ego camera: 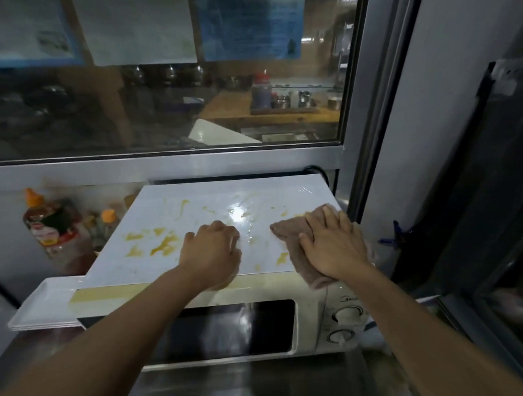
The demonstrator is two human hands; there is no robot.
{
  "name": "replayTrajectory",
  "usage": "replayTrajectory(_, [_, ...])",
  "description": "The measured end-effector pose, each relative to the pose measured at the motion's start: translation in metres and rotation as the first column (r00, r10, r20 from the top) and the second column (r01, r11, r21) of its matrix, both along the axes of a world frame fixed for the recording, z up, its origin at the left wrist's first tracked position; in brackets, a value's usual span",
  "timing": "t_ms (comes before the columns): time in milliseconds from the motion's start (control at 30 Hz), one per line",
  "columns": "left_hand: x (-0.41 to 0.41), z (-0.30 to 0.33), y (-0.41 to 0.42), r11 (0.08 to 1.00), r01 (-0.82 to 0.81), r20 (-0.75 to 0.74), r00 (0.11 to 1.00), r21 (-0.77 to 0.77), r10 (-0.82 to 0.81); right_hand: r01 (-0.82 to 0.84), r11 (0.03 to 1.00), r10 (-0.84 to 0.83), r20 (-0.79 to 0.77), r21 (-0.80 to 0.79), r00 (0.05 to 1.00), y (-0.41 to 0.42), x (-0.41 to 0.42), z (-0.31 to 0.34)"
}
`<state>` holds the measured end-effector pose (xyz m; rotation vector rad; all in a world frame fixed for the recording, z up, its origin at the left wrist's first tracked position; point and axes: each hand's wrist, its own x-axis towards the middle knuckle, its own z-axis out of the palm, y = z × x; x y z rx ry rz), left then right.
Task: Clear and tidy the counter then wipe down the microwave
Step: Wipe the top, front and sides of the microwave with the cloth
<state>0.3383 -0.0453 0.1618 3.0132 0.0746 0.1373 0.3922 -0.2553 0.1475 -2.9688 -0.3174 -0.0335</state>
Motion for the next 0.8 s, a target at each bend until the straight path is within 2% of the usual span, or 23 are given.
replayTrajectory(167, [-0.002,0.001,0.01,0.994,0.044,0.014,0.999,-0.1,-0.043,-0.169,0.986,0.169,-0.009,0.0,0.986,0.055,-0.003,0.001])
replayTrajectory(267, [-0.006,0.006,0.021,0.965,0.03,0.028,0.999,-0.259,-0.023,-0.369,0.929,0.371,0.044,-0.036,0.928,0.074,-0.033,-0.001])
replayTrajectory(333, [-0.011,0.007,0.035,0.962,0.036,0.05,0.998,-0.269,-0.024,-0.443,0.895,0.446,0.065,-0.059,0.893,0.073,-0.05,-0.003])
replayTrajectory(467, [-0.017,0.009,0.064,0.986,0.056,0.068,0.997,-0.159,-0.045,-0.408,0.913,0.407,0.016,0.022,0.913,0.049,-0.032,0.002])
replayTrajectory(567, [-0.015,0.003,0.078,0.996,0.061,0.033,0.998,-0.067,-0.058,-0.25,0.965,0.25,0.019,0.079,0.968,0.036,0.014,0.003])
replayTrajectory(633, [-0.012,-0.002,0.083,0.996,0.06,0.015,0.998,-0.068,-0.06,-0.13,0.989,0.128,0.031,0.07,0.991,0.044,0.045,0.0])
replayTrajectory(700, [-0.01,-0.004,0.085,0.996,0.049,0.002,0.999,-0.078,-0.049,-0.078,0.992,0.07,0.079,0.1,0.994,0.067,0.063,0.0])
replayTrajectory(733, [-0.009,-0.004,0.085,0.996,0.051,0.002,0.999,-0.067,-0.051,-0.097,0.987,0.087,0.083,0.126,0.993,0.083,0.064,0.001])
replayTrajectory(800, [-0.01,-0.003,0.084,0.996,0.07,0.013,0.998,-0.052,-0.069,-0.239,0.958,0.228,0.084,0.158,0.97,0.116,0.05,0.003])
